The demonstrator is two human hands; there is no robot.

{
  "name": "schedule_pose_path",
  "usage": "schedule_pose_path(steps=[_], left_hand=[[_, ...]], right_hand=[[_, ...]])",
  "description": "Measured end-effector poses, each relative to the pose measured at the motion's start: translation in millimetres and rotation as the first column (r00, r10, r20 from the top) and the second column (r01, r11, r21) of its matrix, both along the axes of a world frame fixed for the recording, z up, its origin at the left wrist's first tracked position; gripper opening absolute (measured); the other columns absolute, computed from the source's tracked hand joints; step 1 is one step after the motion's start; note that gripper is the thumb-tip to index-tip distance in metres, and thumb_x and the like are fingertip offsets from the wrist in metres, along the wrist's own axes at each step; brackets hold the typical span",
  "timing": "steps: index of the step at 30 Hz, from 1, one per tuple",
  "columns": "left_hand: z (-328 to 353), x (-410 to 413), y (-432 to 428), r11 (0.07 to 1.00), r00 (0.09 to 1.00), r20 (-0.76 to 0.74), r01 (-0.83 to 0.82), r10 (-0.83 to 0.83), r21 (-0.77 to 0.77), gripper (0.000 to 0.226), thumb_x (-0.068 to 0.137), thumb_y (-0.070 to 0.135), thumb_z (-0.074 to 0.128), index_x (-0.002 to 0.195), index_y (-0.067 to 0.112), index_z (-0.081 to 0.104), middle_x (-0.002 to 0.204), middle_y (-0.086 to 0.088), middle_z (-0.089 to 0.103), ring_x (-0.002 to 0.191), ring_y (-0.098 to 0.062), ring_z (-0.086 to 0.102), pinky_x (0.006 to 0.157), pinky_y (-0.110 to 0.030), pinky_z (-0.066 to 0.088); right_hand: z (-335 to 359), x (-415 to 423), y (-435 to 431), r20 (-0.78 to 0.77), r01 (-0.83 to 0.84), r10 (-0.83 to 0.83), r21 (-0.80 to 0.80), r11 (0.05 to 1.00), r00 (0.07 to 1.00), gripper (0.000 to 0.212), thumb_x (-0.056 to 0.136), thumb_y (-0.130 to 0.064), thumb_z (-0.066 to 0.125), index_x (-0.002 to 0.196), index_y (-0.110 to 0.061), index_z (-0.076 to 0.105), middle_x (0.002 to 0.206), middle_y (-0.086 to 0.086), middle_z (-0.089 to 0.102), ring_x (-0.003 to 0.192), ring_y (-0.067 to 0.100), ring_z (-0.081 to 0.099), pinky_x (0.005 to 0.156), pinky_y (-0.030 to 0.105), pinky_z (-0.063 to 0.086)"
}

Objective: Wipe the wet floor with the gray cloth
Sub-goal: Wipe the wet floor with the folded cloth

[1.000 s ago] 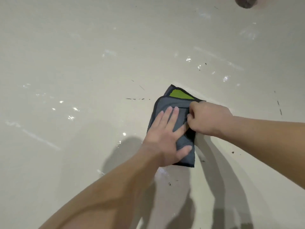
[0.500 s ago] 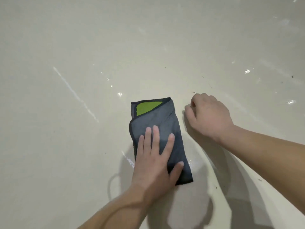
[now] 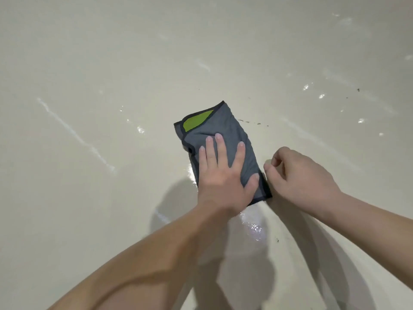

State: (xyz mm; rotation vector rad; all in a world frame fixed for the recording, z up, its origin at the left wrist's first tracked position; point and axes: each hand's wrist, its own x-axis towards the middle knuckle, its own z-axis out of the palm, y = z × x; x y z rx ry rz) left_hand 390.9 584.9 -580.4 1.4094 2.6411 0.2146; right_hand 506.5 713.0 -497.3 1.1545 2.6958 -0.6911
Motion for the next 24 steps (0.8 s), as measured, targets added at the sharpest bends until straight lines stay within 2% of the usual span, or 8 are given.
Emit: schedule_pose_path(steps=[3,6,9,12,14,17,21,24], left_hand=[[3.9,40.3,33.8,0.991,0.994,0.022,0.107,-0.105,-0.078,0.080,0.099,0.067,0.019,0.166,0.025,0.005,0.167,-0.031,-0.010,0.154,-0.049,-0.014,0.124,-0.061,0.001],[4.1,72.2,46.7,0.955,0.964,0.028,0.265,-0.263,-0.131,0.080,0.099,0.069,0.012,0.165,0.027,-0.003,0.167,-0.028,-0.018,0.153,-0.047,-0.021,0.123,-0.060,-0.003],[8.3,100.5,40.1,0.908,0.918,0.052,0.397,-0.393,-0.134,0.079,0.099,0.068,0.017,0.165,0.027,0.002,0.168,-0.026,-0.017,0.154,-0.045,-0.019,0.124,-0.059,-0.002],[11.1,118.8,21.1,0.879,0.885,0.063,0.465,-0.461,-0.102,0.078,0.099,0.067,0.025,0.165,0.028,0.010,0.170,-0.024,-0.010,0.156,-0.044,-0.014,0.125,-0.059,0.000],[15.6,127.9,0.0,0.847,0.850,0.091,0.526,-0.519,-0.073,0.078,0.099,0.065,0.029,0.165,0.026,0.014,0.170,-0.024,-0.006,0.156,-0.045,-0.012,0.125,-0.060,0.003],[19.3,147.6,-47.2,0.798,0.796,0.137,0.600,-0.589,-0.058,0.078,0.098,0.064,0.035,0.164,0.024,0.021,0.170,-0.025,-0.001,0.156,-0.046,-0.010,0.124,-0.062,0.008],[17.8,161.9,-95.0,0.757,0.762,0.179,0.644,-0.623,-0.110,0.079,0.096,0.065,0.038,0.164,0.028,0.019,0.171,-0.021,-0.007,0.156,-0.042,-0.015,0.125,-0.062,0.009],[21.0,153.6,-103.6,0.777,0.778,0.174,0.623,-0.604,-0.090,0.079,0.094,0.065,0.044,0.163,0.033,0.021,0.171,-0.021,-0.002,0.158,-0.040,-0.009,0.126,-0.057,0.009]], right_hand=[[28.8,48.5,21.3,0.188,0.025,-0.023,-0.010,1.000,0.982,0.027,0.100,-0.053,0.042,0.088,-0.030,0.051,0.080,-0.011,0.064,0.075,0.010,0.060,0.062,0.033,0.047],[47.3,88.7,33.3,0.413,0.075,-0.070,0.005,0.997,0.908,0.039,0.102,-0.057,0.032,0.087,-0.027,0.052,0.082,-0.008,0.063,0.080,0.017,0.060,0.065,0.033,0.044],[50.4,117.7,33.7,0.566,0.149,-0.107,-0.027,0.988,0.817,0.046,0.103,-0.058,0.027,0.082,-0.025,0.050,0.086,-0.005,0.058,0.086,0.024,0.059,0.071,0.035,0.045],[46.0,127.6,28.4,0.654,0.117,-0.025,-0.098,0.988,0.756,0.046,0.102,-0.060,0.026,0.080,-0.027,0.047,0.090,-0.005,0.057,0.091,0.024,0.058,0.076,0.036,0.046],[45.6,127.7,22.9,0.684,0.073,0.053,-0.154,0.985,0.728,0.048,0.102,-0.063,0.025,0.082,-0.027,0.049,0.091,-0.006,0.055,0.093,0.024,0.056,0.082,0.037,0.048],[44.1,129.2,14.7,0.663,-0.008,0.113,-0.160,0.987,0.740,0.052,0.101,-0.064,0.024,0.091,-0.026,0.058,0.099,-0.003,0.061,0.094,0.024,0.056,0.086,0.037,0.049],[31.6,134.0,-4.0,0.613,-0.134,0.190,-0.137,0.981,0.767,0.048,0.103,-0.060,0.026,0.092,-0.025,0.057,0.112,-0.001,0.068,0.101,0.025,0.062,0.080,0.036,0.047],[27.1,137.7,-20.3,0.570,-0.253,0.295,-0.154,0.955,0.767,0.039,0.102,-0.056,0.030,0.090,-0.025,0.051,0.112,0.001,0.069,0.101,0.026,0.063,0.073,0.034,0.044]])
